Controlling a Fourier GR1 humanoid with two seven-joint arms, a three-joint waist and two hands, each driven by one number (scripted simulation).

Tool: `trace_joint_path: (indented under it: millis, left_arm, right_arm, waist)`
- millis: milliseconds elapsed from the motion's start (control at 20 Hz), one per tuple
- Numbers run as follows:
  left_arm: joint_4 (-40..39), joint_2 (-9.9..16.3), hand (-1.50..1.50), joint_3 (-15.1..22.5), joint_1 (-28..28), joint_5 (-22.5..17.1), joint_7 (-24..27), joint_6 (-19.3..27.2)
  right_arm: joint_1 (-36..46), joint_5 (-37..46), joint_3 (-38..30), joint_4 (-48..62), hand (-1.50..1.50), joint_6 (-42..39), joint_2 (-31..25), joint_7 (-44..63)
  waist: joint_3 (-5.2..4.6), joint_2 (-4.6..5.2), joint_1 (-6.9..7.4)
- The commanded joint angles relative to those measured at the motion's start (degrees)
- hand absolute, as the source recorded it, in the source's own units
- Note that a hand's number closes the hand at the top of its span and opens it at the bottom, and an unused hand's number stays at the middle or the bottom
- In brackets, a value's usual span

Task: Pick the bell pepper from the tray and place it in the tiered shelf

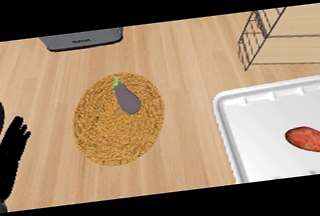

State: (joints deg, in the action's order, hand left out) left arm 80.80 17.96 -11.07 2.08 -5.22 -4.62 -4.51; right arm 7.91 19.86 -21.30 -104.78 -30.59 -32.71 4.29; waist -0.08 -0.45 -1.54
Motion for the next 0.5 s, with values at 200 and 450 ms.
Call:
trace_joint_path:
  millis: [200, 450]
  left_arm:
    - [2.3, -1.0, 0.0, 0.5, 0.6, 0.4, -0.7, 0.0]
    - [-1.2, -1.0, 0.0, -0.1, -1.2, 1.2, 1.3, -0.5]
  right_arm:
    - [6.0, -21.7, -17.0, -5.9, 1.5, -9.6, -6.8, 16.1]
    - [13.5, -27.0, -18.6, -4.7, 1.5, -6.3, -11.1, 24.8]
  waist:
    - [0.02, 0.14, 1.02]
    - [0.0, 0.32, 1.49]
